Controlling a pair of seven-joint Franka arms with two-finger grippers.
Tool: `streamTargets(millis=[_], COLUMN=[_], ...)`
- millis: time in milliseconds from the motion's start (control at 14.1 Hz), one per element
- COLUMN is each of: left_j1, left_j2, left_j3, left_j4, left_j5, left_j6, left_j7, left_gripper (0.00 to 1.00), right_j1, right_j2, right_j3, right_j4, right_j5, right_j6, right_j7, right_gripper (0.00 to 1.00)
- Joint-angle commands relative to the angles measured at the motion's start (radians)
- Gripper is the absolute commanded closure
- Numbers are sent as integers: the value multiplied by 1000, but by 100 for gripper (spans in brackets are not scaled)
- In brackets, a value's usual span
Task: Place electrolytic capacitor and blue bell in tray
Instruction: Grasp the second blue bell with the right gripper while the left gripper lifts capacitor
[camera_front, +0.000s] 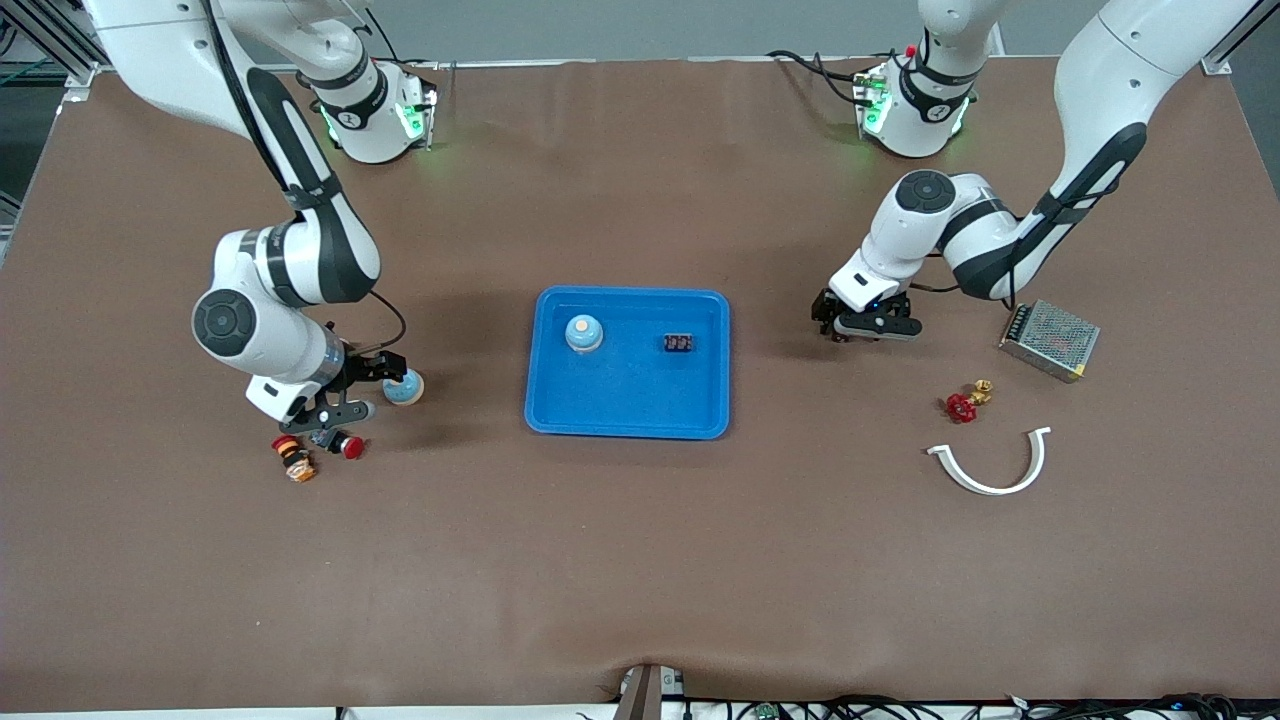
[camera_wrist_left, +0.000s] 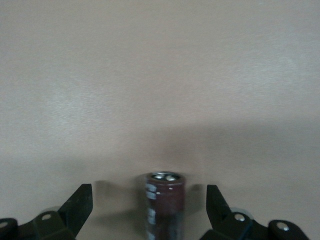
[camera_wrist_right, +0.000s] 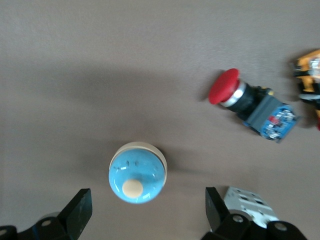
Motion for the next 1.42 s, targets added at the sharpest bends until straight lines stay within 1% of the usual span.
streamTargets(millis=[0, 142, 709, 780, 851, 922, 993, 1206, 1277, 1348], left_j1=[2, 2, 2, 3, 5, 9, 10, 10, 10, 10], left_j2=[-1, -3, -1, 0, 0, 0, 0, -1, -1, -9], left_j3=[-40, -62, -65, -65, -63, -65, -65, -68, -75, -85], left_j4=[5, 3, -1, -3, -6, -7, -7, -4, -3, -1], left_j5=[-27, -37, -39, -39, -39, -41, -41, -88, -103, -135], left_j6=[-6, -37, -49, -51, -51, -52, -52, -101, -115, -129], left_j7=[-18, -18, -18, -18, -18, -18, -18, -16, -16, -16], left_gripper=[0, 0, 0, 1, 10, 22, 29, 44, 54, 100], right_j1=[38, 39, 47, 47, 47, 47, 47, 47, 47, 47], right_j2=[17, 32, 78, 86, 89, 95, 98, 104, 104, 104], right_j3=[-9, -7, -9, -9, -9, -9, -9, -9, -9, -9], right_j4=[-24, -24, -21, -21, -21, -20, -20, -20, -20, -20], right_j5=[13, 13, 13, 13, 13, 13, 13, 13, 13, 13], right_j6=[40, 47, 78, 87, 96, 99, 104, 110, 112, 112], right_j7=[16, 16, 14, 14, 14, 14, 14, 14, 14, 14], right_gripper=[0, 0, 0, 0, 0, 0, 0, 0, 0, 0])
